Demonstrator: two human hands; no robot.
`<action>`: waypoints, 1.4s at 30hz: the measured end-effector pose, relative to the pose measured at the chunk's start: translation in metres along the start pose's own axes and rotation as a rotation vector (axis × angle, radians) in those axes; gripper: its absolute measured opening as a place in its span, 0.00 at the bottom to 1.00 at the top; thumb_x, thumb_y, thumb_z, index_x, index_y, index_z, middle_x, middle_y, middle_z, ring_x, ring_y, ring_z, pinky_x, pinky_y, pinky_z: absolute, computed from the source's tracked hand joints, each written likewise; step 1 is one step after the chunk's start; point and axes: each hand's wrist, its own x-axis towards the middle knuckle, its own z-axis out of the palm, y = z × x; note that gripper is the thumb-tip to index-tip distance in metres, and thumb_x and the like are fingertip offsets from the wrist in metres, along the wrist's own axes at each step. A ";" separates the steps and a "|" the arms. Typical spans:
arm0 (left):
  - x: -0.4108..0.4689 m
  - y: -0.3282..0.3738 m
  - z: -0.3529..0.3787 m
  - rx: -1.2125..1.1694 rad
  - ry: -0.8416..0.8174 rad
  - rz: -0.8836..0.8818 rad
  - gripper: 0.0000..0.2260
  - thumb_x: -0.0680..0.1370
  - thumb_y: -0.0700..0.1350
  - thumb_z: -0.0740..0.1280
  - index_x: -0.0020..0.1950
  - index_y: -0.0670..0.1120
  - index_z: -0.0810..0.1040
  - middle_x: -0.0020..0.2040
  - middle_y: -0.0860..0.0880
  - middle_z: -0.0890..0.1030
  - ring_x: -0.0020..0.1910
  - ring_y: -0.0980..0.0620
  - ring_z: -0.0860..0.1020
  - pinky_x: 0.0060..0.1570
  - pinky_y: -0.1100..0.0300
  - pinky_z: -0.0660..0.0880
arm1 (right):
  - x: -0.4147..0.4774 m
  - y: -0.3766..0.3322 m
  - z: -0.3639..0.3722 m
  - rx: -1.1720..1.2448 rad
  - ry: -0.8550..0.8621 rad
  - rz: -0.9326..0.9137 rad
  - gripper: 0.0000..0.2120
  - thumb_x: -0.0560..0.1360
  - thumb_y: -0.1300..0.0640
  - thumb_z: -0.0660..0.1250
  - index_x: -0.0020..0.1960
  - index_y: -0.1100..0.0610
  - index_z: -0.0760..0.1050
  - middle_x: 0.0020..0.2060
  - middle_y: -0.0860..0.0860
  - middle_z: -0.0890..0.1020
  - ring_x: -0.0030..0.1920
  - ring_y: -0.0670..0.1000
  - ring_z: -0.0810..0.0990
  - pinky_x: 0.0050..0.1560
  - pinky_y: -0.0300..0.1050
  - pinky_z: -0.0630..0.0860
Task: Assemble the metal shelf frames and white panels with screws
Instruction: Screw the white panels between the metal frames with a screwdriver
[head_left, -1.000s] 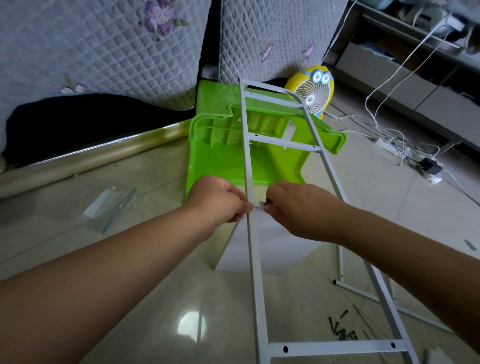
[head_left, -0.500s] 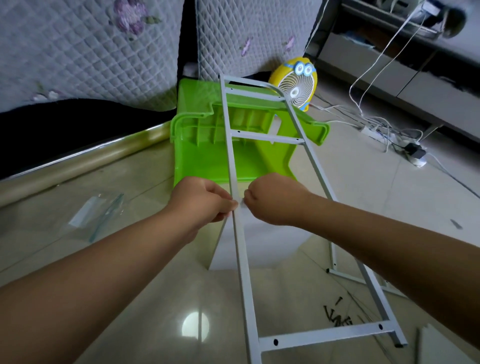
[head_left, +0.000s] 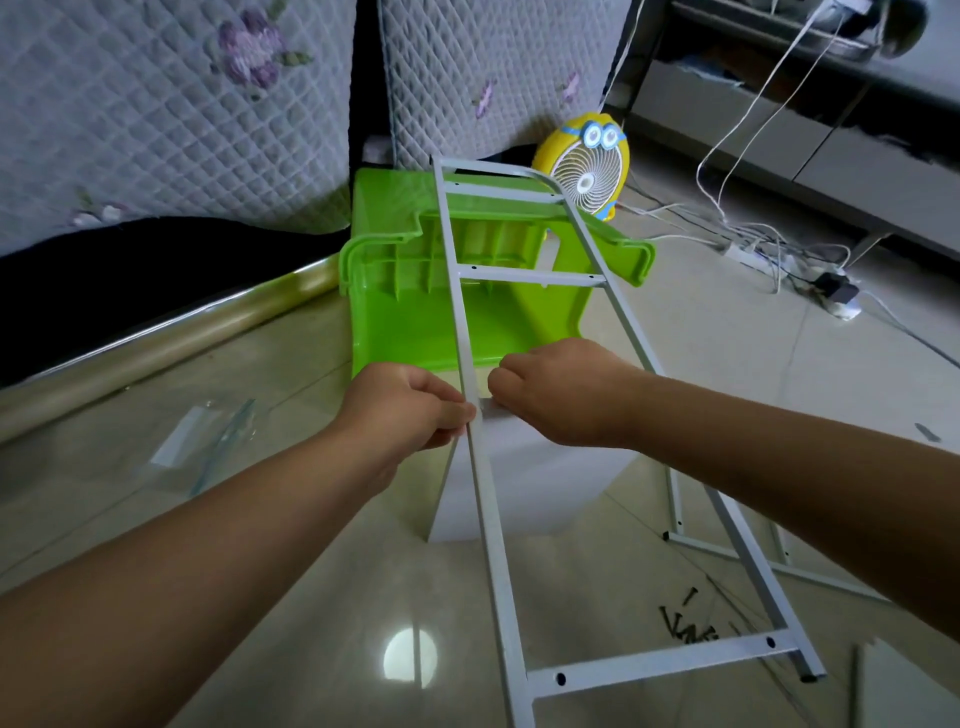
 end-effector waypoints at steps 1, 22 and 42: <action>0.000 0.000 0.000 0.005 0.000 0.005 0.08 0.70 0.31 0.71 0.34 0.39 0.75 0.30 0.44 0.77 0.20 0.60 0.74 0.25 0.70 0.74 | 0.002 -0.004 0.001 0.004 0.031 0.059 0.04 0.74 0.63 0.63 0.48 0.61 0.71 0.39 0.57 0.77 0.35 0.59 0.77 0.25 0.39 0.55; -0.004 -0.011 0.072 1.315 0.074 1.155 0.14 0.66 0.38 0.62 0.49 0.37 0.78 0.45 0.38 0.78 0.42 0.38 0.77 0.41 0.51 0.73 | -0.161 0.064 0.113 0.705 0.274 1.013 0.11 0.78 0.60 0.57 0.48 0.65 0.75 0.39 0.55 0.76 0.41 0.53 0.72 0.41 0.44 0.65; 0.027 -0.026 0.133 1.319 0.013 1.227 0.21 0.68 0.35 0.52 0.54 0.33 0.78 0.34 0.37 0.74 0.29 0.40 0.73 0.30 0.55 0.70 | -0.254 0.020 0.323 0.584 -0.353 1.417 0.11 0.74 0.60 0.60 0.55 0.58 0.74 0.55 0.56 0.75 0.57 0.57 0.76 0.54 0.46 0.72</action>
